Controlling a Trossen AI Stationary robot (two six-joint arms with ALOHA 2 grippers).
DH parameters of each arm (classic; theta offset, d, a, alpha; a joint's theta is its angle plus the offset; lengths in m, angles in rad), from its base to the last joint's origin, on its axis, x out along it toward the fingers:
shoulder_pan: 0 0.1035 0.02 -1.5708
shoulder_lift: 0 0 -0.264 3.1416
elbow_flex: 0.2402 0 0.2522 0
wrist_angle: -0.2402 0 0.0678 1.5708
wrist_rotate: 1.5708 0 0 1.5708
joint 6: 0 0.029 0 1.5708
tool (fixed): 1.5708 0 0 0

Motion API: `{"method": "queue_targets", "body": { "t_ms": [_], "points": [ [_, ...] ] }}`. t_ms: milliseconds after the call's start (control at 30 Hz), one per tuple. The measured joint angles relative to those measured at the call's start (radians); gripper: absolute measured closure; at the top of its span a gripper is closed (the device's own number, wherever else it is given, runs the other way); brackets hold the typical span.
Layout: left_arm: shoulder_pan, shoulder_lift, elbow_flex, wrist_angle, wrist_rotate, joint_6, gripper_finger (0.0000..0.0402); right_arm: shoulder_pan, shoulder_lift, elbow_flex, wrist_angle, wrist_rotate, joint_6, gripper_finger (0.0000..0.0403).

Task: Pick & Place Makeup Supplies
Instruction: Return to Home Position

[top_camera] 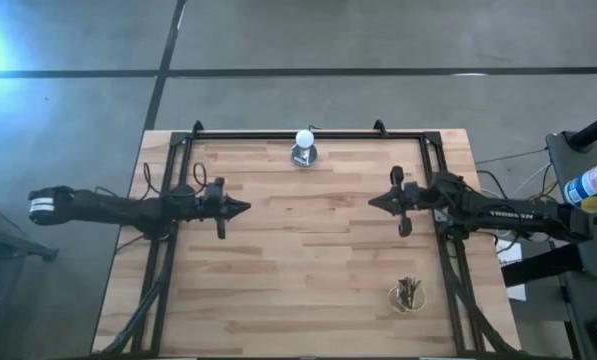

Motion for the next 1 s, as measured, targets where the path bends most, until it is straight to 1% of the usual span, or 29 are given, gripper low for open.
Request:
{"method": "queue_targets", "body": {
  "t_ms": [233, 467, 567, 633, 767, 900, 1000],
  "points": [
    [0.001, -0.175, 0.000, -0.156, -0.001, 0.027, 0.0402, -0.035, -0.110, -0.069, -0.006, -0.003, 0.015, 0.0395],
    [0.001, -0.350, 0.000, -0.304, -0.050, 0.046, 0.0401, -0.095, -0.204, -0.139, -0.008, -0.029, 0.063, 0.0395],
    [0.001, -0.419, 0.000, -0.355, -0.059, 0.046, 0.0402, -0.114, -0.248, -0.142, -0.042, -0.025, 0.076, 0.0395],
    [0.001, -0.466, 0.000, -0.388, -0.074, 0.046, 0.0401, -0.118, -0.277, -0.142, -0.053, 0.008, 0.076, 0.0395],
    [0.001, -0.550, 0.000, -0.472, -0.147, 0.052, 0.0402, -0.116, -0.333, -0.142, -0.082, 0.143, 0.073, 0.0395],
    [0.001, -0.633, 0.000, -0.522, -0.169, 0.053, 0.0402, -0.105, -0.380, -0.142, -0.143, 0.271, 0.063, 0.0395],
    [0.000, -0.702, 0.000, -0.593, -0.212, 0.053, 0.0402, -0.086, -0.420, -0.142, -0.205, 0.357, 0.069, 0.0395]
  ]
}}
